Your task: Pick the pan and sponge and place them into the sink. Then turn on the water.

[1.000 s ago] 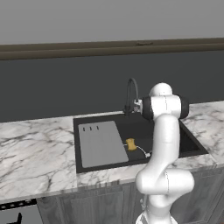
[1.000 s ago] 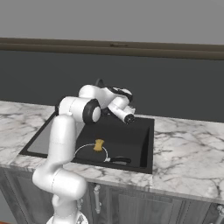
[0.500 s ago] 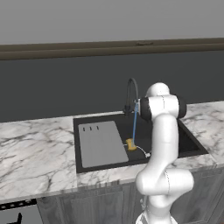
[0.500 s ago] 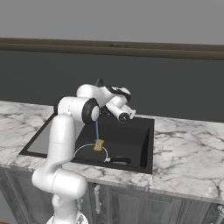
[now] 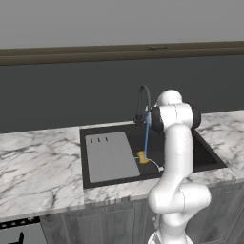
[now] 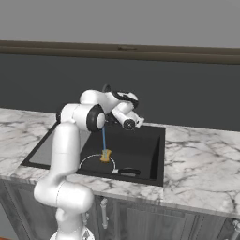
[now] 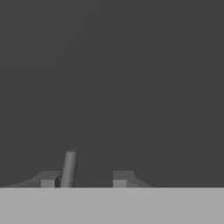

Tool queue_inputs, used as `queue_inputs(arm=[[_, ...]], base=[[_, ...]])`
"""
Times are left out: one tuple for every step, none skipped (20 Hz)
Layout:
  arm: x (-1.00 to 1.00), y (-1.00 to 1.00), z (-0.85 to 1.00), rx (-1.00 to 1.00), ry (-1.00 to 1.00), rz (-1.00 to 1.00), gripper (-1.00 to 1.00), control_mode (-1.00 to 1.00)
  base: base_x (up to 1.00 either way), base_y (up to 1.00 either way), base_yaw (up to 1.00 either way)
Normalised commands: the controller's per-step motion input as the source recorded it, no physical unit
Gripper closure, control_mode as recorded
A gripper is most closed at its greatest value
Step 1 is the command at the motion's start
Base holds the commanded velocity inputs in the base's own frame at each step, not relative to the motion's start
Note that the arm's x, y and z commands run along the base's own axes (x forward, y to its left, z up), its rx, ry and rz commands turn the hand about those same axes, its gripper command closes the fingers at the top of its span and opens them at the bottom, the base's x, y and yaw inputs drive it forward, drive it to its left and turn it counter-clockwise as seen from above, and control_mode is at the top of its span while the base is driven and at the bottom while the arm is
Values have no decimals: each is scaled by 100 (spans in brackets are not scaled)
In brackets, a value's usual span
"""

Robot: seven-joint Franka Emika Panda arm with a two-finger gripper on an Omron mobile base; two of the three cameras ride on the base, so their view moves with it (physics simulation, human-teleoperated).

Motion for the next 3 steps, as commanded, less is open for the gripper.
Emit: queue_inputs(arm=[[-15,0,0,0,-3,0,100,-100],[0,0,0,0,0,0,100,-100],[0,0,0,0,0,0,100,-100]], base=[[0,0,0],[0,0,0],[0,0,0]])
